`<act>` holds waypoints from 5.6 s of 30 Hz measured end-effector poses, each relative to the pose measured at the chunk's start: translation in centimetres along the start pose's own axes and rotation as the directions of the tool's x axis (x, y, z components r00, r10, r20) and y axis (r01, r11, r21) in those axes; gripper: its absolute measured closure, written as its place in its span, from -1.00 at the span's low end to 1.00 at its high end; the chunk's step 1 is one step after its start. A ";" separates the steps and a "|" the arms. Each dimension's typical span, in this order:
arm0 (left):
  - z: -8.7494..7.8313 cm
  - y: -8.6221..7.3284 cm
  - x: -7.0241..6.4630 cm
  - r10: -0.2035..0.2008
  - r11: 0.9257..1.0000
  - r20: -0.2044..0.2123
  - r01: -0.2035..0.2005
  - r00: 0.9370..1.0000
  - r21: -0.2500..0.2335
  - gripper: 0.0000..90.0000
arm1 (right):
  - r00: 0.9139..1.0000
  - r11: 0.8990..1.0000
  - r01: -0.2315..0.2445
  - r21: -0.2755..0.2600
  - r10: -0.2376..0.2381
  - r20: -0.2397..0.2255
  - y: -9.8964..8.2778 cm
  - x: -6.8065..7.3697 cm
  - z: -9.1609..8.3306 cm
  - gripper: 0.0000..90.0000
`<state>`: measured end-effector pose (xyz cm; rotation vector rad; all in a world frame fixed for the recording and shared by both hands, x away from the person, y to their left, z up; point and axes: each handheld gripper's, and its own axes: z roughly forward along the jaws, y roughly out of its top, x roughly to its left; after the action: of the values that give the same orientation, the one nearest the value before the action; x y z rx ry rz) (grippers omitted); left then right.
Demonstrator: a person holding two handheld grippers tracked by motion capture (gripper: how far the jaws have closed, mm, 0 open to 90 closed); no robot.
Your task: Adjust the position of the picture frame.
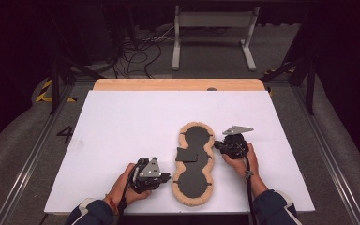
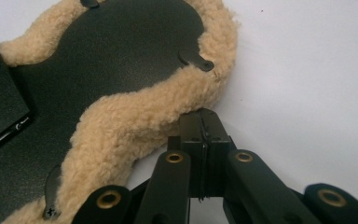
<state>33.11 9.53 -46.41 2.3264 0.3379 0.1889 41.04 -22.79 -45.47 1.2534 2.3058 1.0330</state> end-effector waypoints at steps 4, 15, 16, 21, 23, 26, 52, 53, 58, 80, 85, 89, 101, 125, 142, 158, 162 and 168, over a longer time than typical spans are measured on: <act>0.0 0.2 -0.4 0.005 1.000 0.013 -0.005 1.000 0.008 0.94 | 1.000 1.000 0.009 -0.001 -0.009 -0.008 0.4 0.5 0.5 1.00; -0.1 0.2 -1.5 0.013 1.000 0.044 -0.014 0.999 0.010 0.94 | 0.983 0.985 0.171 0.016 -0.169 -0.078 1.7 3.3 1.9 1.00; -0.1 0.2 -1.6 0.021 1.000 0.039 -0.021 0.999 0.013 0.94 | 0.981 0.985 0.172 0.014 -0.170 -0.088 1.7 3.3 2.0 1.00; 0.0 0.2 -1.8 0.028 1.000 0.044 -0.028 0.999 0.010 0.99 | 0.982 0.986 0.167 0.014 -0.164 -0.097 1.7 3.3 2.0 1.00; -0.1 0.2 -1.8 0.030 1.000 0.047 -0.030 0.998 0.008 0.98 | 0.984 0.989 0.148 0.019 -0.145 -0.100 1.6 3.2 1.9 1.00; -0.2 0.0 -2.0 0.033 0.999 0.050 -0.034 0.998 0.009 0.95 | 0.984 0.990 0.140 0.035 -0.135 -0.119 1.4 2.7 1.3 1.00; 0.5 0.9 -2.9 0.066 0.998 0.090 -0.067 0.994 0.015 0.97 | 0.958 0.961 0.257 0.102 -0.240 -0.156 0.5 4.4 -0.3 1.00; 0.5 0.9 -3.1 0.060 0.998 0.088 -0.061 0.994 0.015 0.97 | 0.956 0.958 0.267 0.102 -0.250 -0.156 0.8 4.5 0.0 1.00; 0.7 1.1 -3.4 0.061 0.998 0.080 -0.063 0.995 0.016 0.98 | 0.950 0.953 0.284 0.101 -0.266 -0.163 1.6 5.0 0.9 1.00; 0.8 1.2 -3.8 0.070 0.997 0.069 -0.072 0.995 0.015 0.99 | 0.973 0.981 0.181 0.062 -0.170 -0.155 -3.6 2.1 -6.2 1.00; 1.2 1.6 -3.8 0.073 0.997 0.068 -0.074 0.995 0.012 0.99 | 0.974 0.983 0.161 0.083 -0.144 -0.174 -5.7 2.0 -7.2 1.00; 1.8 2.2 -4.1 0.071 0.997 0.061 -0.071 0.996 0.010 0.99 | 0.974 0.984 0.152 0.092 -0.133 -0.185 -6.7 2.0 -7.8 0.97; 3.7 4.1 -4.6 0.069 0.998 0.031 -0.069 0.997 0.005 1.00 | 0.977 0.987 0.145 0.070 -0.131 -0.170 -7.0 2.2 -8.0 0.94; -2.8 3.5 0.5 -0.085 0.985 -0.142 0.062 0.986 -0.162 1.00 | 0.978 0.988 0.146 0.048 -0.137 -0.155 -7.9 2.8 -9.3 0.92; -1.4 -0.9 13.5 -0.350 0.937 -0.290 0.339 0.891 -0.088 0.95 | 0.993 0.995 0.100 0.031 -0.098 -0.059 -8.0 3.4 -8.6 0.94; -0.3 -1.0 15.7 -0.334 0.942 -0.200 0.330 0.921 -0.057 0.77 | 1.000 1.000 0.026 0.011 -0.026 0.017 -7.4 2.6 -7.6 0.98; -0.6 -1.2 15.6 -0.323 0.946 -0.154 0.320 0.934 -0.046 0.93 | 1.000 1.000 0.010 0.007 -0.010 0.030 -7.1 2.2 -7.3 1.00; -0.9 -1.8 15.4 -0.331 0.943 -0.111 0.326 0.937 -0.059 0.96 | 1.000 1.000 0.021 0.021 -0.021 0.018 -6.7 1.6 -7.0 1.00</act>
<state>47.26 15.99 -46.53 2.1850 0.7695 0.1675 32.12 -26.94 -45.36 1.2390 2.3171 0.9892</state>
